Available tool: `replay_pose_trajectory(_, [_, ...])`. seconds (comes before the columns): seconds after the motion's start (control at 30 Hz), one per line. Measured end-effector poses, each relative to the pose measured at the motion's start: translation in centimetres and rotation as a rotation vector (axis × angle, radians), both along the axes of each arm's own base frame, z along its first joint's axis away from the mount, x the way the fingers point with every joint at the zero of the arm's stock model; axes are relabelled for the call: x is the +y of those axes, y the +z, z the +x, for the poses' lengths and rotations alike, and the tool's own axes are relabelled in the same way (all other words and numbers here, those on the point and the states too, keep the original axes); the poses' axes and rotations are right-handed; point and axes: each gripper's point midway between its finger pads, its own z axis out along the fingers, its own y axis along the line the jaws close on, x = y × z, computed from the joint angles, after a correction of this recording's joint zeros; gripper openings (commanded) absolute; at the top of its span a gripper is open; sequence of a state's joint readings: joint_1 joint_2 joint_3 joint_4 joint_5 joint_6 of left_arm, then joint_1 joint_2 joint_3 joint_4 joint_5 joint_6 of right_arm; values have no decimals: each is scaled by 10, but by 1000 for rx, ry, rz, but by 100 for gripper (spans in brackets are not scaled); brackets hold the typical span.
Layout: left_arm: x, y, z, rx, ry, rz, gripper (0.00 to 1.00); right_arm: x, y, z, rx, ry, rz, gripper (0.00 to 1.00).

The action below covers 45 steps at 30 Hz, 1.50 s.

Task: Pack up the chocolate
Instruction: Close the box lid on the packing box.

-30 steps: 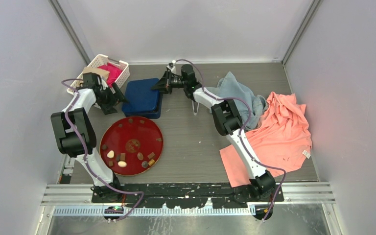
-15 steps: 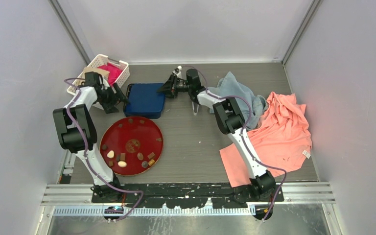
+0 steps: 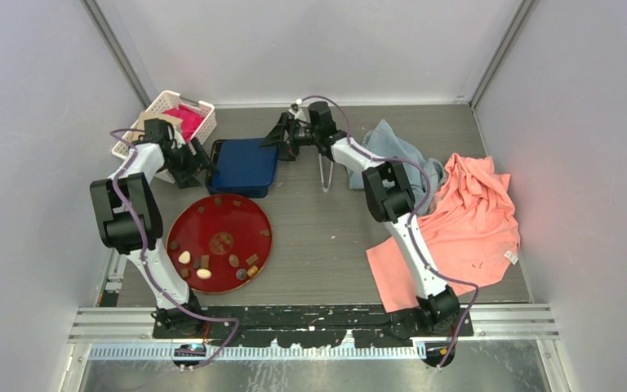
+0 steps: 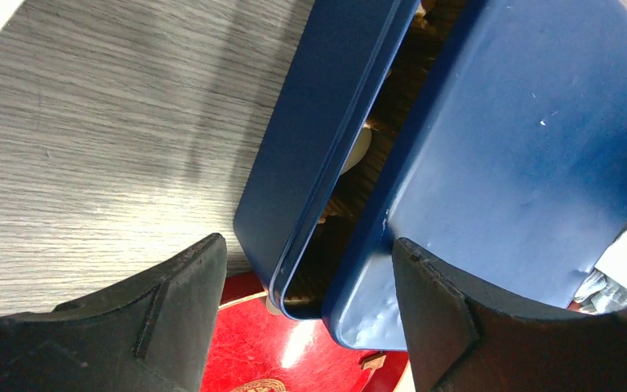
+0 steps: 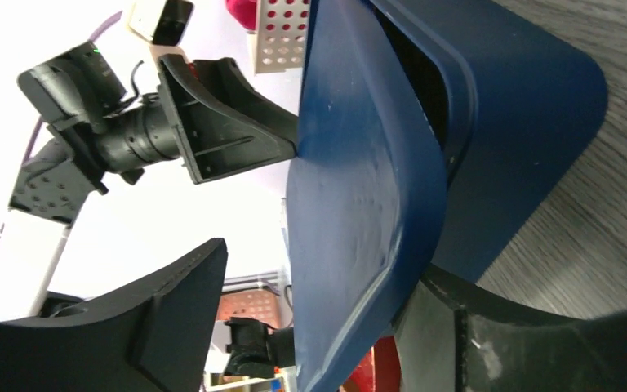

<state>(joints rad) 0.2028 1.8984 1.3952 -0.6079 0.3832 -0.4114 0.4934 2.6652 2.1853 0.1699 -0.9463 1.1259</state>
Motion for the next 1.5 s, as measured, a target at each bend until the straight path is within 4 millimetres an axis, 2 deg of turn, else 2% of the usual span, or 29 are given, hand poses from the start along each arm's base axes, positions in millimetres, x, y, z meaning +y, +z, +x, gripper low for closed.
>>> replay_pose_trajectory(0.13, [0, 0, 0, 0, 0, 0, 74, -6, -2, -1, -25, -13, -93, 82])
replay_pose_trajectory(0.33, [0, 0, 0, -1, -1, -2, 74, -24, -43, -12, 37, -21, -279, 86])
replay_pose_trajectory(0.53, [-1, 0, 0, -1, -3, -5, 74, -32, -56, -19, 45, -8, -343, 87])
replay_pose_trajectory(0.7, [-1, 0, 0, -1, -3, -6, 74, -38, -50, -28, 37, -1, -361, 86])
replay_pose_trajectory(0.8, [-1, 0, 0, 0, -3, -6, 74, -41, -38, -37, 33, 3, -364, 81])
replay_pose_trajectory(1.0, [-2, 1, 0, -1, -6, -13, 74, -34, -12, -45, -26, 20, -344, 53])
replay_pose_trajectory(1.37, [-5, 1, 0, 0, -11, -31, 74, -26, -9, -51, -33, 37, -342, 47])
replay_pose_trajectory(1.5, [-6, -1, -1, 4, -14, -37, 74, -25, -8, -50, -38, 37, -338, 51])
